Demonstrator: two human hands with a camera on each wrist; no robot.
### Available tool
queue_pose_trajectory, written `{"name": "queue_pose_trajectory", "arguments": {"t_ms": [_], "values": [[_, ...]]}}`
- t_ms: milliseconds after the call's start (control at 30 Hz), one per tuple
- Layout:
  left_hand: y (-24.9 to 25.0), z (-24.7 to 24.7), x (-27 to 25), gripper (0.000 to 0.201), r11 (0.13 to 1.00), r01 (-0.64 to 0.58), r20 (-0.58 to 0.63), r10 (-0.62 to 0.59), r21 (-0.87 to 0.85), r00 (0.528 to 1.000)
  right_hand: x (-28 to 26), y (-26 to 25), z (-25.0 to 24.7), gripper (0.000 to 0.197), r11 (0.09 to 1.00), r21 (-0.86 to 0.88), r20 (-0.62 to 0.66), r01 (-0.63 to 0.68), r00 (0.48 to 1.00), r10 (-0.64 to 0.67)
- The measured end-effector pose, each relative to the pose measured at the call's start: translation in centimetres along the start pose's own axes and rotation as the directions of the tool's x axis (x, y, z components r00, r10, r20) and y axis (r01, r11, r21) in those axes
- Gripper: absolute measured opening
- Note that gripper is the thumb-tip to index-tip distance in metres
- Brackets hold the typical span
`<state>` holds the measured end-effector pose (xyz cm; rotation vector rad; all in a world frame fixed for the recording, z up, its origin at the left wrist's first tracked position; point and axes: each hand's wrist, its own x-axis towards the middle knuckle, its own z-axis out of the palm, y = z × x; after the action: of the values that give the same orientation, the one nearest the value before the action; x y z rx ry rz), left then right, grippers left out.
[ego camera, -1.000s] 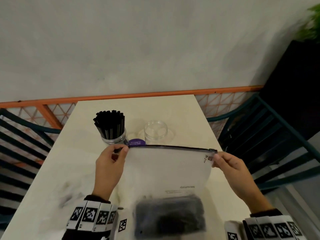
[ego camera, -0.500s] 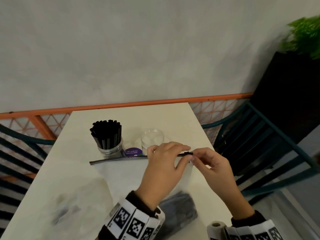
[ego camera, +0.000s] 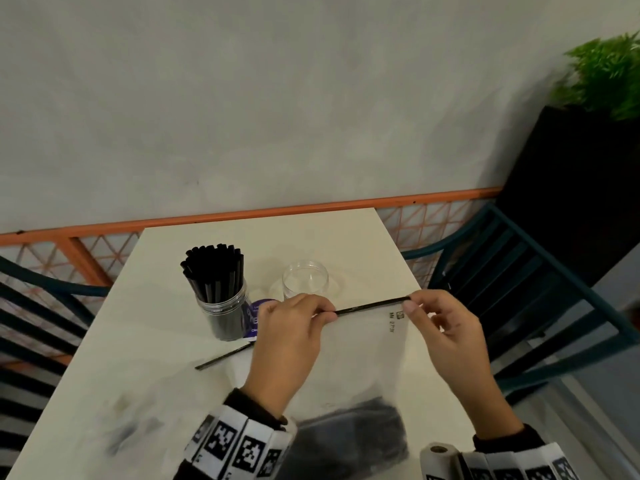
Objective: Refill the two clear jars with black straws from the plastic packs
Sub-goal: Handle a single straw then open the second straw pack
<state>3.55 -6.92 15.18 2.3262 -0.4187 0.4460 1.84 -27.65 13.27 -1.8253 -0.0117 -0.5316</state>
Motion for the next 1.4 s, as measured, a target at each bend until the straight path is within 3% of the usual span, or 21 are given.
{"name": "queue_pose_trajectory", "arguments": {"t_ms": [100,167,300,433,533,600,700,867,1000,1100,1200,1300,1400], "values": [[-2.5,-1.6,-0.2,0.019,0.999,0.052,-0.013,-0.052,-0.006,0.999,0.6,0.1,-1.2,0.005,0.994,0.067,-0.023,-0.083,0.996,0.085],[-3.7,-2.8,-0.5,0.025,0.998,0.052,-0.029,-0.051,0.023,0.998,0.8,0.0,-1.7,0.009,0.991,0.088,-0.02,-0.097,0.995,0.099],[-5.7,-5.0,-1.0,0.003,0.99,0.096,-0.114,-0.085,0.1,0.99,0.9,0.1,-2.4,0.014,0.984,0.144,-0.024,-0.104,0.994,0.108],[-6.9,-6.1,-1.3,0.013,0.959,0.212,-0.103,-0.195,0.19,0.975,0.8,0.2,-2.4,0.007,0.976,0.18,0.015,-0.126,0.992,0.125],[-5.7,-5.4,-1.3,0.006,0.981,0.116,-0.018,-0.115,0.154,0.993,0.4,-0.3,-1.5,0.015,0.974,0.203,0.092,-0.096,0.993,0.079],[-4.3,-4.3,-0.9,0.016,0.994,0.03,0.066,-0.037,0.106,0.997,0.1,-0.4,-1.0,0.012,0.974,0.218,0.128,-0.062,0.991,0.034],[-2.5,-2.5,-0.4,0.028,1.0,-0.013,0.137,0.01,0.02,0.991,-0.2,-0.2,-0.9,0.011,0.978,0.209,0.183,-0.021,0.983,-0.018],[-0.5,-1.1,0.6,0.028,0.986,-0.13,0.27,0.153,-0.101,0.951,-0.4,-0.2,-1.3,0.01,0.981,0.19,0.196,-0.044,0.981,0.006],[0.6,-0.4,0.9,0.014,0.981,-0.003,0.329,0.068,-0.196,0.942,-0.6,-0.6,-1.0,0.019,0.972,0.21,0.158,-0.101,0.985,0.068],[0.9,-0.1,0.5,0.009,0.957,0.105,0.332,-0.009,-0.27,0.943,-0.5,-0.7,-0.4,0.024,0.985,0.071,0.197,-0.157,0.97,0.141],[0.6,0.2,0.2,0.025,0.894,0.225,0.343,-0.087,-0.388,0.935,-0.1,-0.8,-0.3,0.014,0.984,-0.113,0.26,-0.141,0.951,0.166],[0.2,0.1,0.4,0.029,0.778,0.338,0.356,-0.158,-0.529,0.921,0.1,-1.3,0.0,0.01,0.98,-0.181,0.345,-0.087,0.927,0.146],[0.0,0.0,0.7,0.021,0.798,0.334,0.338,-0.175,-0.502,0.925,0.0,-1.4,0.8,0.004,0.979,-0.2,0.368,-0.048,0.922,0.12]]}}
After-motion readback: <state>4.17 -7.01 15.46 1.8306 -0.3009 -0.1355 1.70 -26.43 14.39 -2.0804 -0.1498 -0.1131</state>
